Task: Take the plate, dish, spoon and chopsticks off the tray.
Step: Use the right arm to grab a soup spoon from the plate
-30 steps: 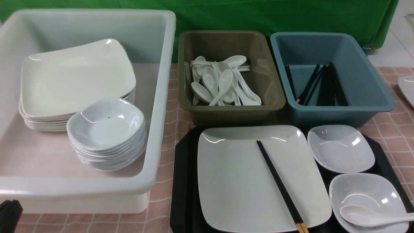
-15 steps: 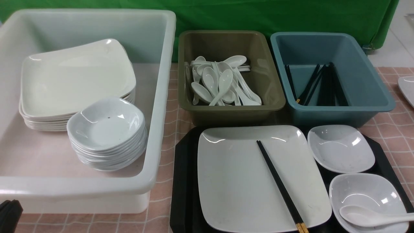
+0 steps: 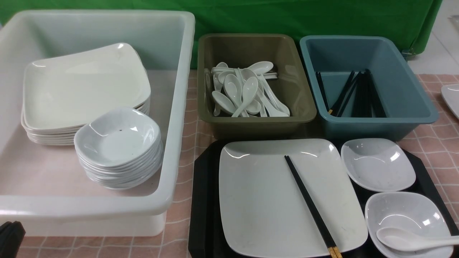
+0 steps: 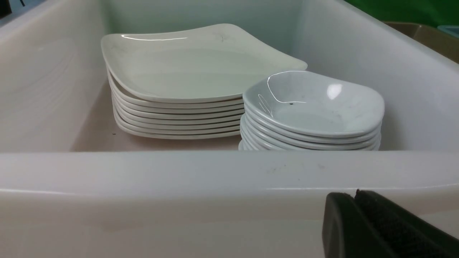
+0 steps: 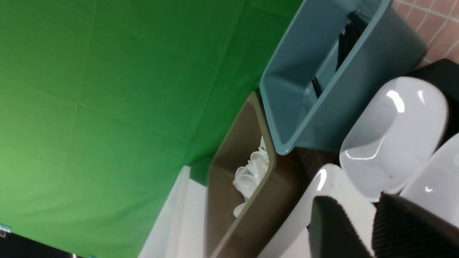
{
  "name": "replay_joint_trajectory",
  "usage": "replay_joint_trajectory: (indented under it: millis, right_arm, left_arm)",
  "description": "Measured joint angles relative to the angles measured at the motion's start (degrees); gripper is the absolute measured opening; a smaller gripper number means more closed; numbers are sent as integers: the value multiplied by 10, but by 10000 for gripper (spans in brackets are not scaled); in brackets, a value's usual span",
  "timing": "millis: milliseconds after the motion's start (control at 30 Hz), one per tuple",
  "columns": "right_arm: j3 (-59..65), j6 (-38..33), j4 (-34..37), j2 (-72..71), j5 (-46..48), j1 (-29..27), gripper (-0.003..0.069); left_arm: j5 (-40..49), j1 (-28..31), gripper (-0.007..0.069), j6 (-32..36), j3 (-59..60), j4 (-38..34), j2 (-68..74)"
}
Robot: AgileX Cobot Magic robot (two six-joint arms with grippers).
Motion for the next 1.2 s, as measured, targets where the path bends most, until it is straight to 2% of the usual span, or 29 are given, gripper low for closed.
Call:
replay_joint_trajectory:
  millis: [133, 200, 300, 333, 367, 400, 533, 567, 600, 767, 800, 833, 867, 900, 1067, 1133, 1200]
  right_arm:
    - [0, 55, -1, 0, -38, 0, 239]
    - [-4, 60, -14, 0, -82, 0, 206]
    - [-61, 4, -69, -1, -120, 0, 85]
    - [-61, -3, -69, -1, -120, 0, 85]
    - [-119, -77, -96, 3, -105, 0, 36]
    - [-126, -77, -98, 4, -102, 0, 34]
    - [-278, -299, -119, 73, 51, 0, 30]
    - [-334, -355, -121, 119, 146, 0, 30]
    - [-341, -360, -121, 125, 171, 0, 30]
    - [-458, -415, -133, 330, 492, 0, 30]
    - [-460, -417, -135, 347, 513, 0, 30]
    - [-475, -434, -150, 406, 588, 0, 30]
    - [-478, -438, -155, 423, 597, 0, 30]
    - [-488, -446, -176, 477, 653, 0, 30]
    - [-502, -429, -271, 615, 678, 0, 50]
    - [-511, -403, -326, 682, 678, 0, 87]
    - [-528, -399, -346, 729, 678, 0, 146]
  left_arm:
    - [0, 0, 21, 0, 0, 0, 0]
    - [0, 0, 21, 0, 0, 0, 0]
    - [0, 0, 21, 0, 0, 0, 0]
    - [0, 0, 21, 0, 0, 0, 0]
    - [0, 0, 21, 0, 0, 0, 0]
    - [0, 0, 21, 0, 0, 0, 0]
    - [0, 0, 21, 0, 0, 0, 0]
    - [0, 0, 21, 0, 0, 0, 0]
    - [0, 0, 21, 0, 0, 0, 0]
    - [0, 0, 21, 0, 0, 0, 0]
    - [0, 0, 21, 0, 0, 0, 0]
    - [0, 0, 21, 0, 0, 0, 0]
    - [0, 0, 21, 0, 0, 0, 0]
    - [0, 0, 21, 0, 0, 0, 0]
    - [0, 0, 21, 0, 0, 0, 0]
    - [0, 0, 21, 0, 0, 0, 0]
    - [0, 0, 21, 0, 0, 0, 0]
